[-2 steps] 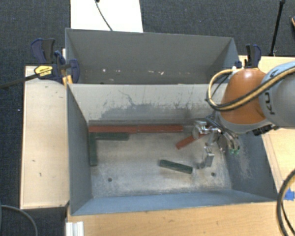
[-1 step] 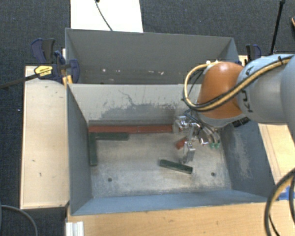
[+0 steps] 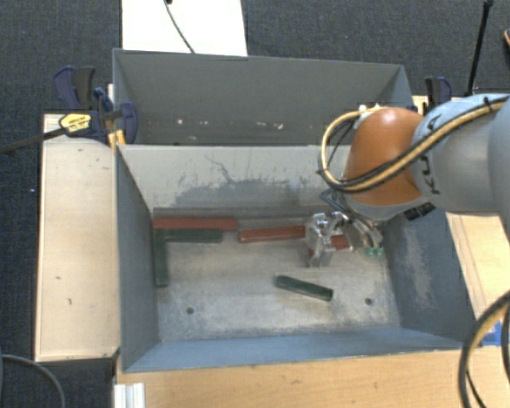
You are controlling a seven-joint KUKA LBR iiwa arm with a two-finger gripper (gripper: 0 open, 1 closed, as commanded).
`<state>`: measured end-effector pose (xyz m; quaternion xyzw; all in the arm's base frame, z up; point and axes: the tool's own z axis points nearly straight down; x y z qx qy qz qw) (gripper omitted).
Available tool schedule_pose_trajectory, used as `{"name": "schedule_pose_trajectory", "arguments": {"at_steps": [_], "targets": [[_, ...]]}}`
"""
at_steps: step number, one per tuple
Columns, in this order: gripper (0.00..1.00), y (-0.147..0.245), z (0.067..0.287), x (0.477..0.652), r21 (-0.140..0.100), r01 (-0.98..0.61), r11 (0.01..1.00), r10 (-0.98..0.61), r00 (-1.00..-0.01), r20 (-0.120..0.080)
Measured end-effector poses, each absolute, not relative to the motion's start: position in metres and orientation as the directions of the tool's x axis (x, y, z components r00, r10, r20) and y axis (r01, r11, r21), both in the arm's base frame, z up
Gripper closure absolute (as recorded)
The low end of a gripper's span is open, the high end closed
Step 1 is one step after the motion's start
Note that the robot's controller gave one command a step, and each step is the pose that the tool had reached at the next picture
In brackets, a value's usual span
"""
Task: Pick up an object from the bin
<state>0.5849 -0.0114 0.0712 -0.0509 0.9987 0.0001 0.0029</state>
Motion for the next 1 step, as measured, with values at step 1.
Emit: {"name": "schedule_pose_trajectory", "arguments": {"at_steps": [1], "targets": [[1.0, -0.0008, 0.2401, 0.5768, -0.003, -0.232, 0.973, -0.232, -0.973, -0.011]]}}
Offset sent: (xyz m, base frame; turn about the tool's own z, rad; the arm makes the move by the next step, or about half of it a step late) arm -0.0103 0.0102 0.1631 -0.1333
